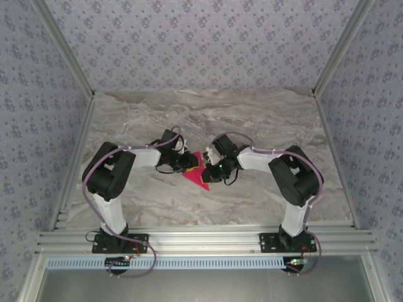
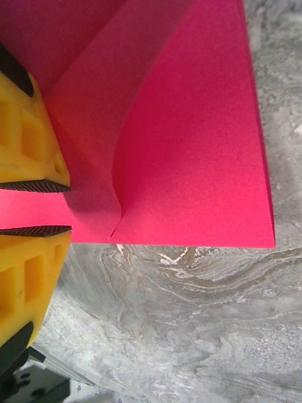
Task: Fold a paper plane with a square sheet of paper (fold left side to right side)
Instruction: Fourth fold the wing at the center of the table.
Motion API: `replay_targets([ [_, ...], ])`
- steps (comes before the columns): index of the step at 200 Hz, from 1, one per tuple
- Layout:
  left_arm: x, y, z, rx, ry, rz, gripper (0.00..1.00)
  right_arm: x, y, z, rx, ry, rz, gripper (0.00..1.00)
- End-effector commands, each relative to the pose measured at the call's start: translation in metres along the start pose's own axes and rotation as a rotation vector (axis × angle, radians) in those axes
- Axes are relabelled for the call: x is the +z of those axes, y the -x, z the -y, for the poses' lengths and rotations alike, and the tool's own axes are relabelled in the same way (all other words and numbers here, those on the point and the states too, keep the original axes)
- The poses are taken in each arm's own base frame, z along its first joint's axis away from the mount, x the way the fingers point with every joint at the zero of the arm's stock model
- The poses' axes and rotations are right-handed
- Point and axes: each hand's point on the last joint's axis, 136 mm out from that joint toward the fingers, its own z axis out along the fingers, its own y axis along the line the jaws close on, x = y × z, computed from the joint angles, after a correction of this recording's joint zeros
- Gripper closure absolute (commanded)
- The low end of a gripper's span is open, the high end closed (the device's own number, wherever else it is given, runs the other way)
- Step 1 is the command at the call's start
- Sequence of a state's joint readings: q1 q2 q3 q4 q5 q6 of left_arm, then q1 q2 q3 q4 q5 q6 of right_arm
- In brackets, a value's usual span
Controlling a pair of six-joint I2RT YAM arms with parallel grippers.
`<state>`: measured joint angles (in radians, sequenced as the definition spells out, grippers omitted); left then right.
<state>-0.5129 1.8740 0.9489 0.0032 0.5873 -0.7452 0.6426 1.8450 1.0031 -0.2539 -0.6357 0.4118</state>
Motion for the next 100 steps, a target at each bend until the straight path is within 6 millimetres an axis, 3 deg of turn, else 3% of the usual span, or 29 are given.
replay_targets([
  [1, 0.006, -0.009, -0.037, -0.040, 0.128, 0.000, 0.77, 0.008, -0.003, 0.016, 0.051, -0.038, -0.024, 0.92],
  [64, -0.020, 0.007, 0.014, 0.065, -0.027, 0.097, 0.74, 0.012, -0.040, 0.066, 0.112, -0.232, -0.128, 1.00],
  [100, -0.022, -0.011, 0.034, 0.102, -0.096, 0.082, 0.80, 0.012, -0.040, 0.073, 0.125, -0.237, -0.115, 1.00],
])
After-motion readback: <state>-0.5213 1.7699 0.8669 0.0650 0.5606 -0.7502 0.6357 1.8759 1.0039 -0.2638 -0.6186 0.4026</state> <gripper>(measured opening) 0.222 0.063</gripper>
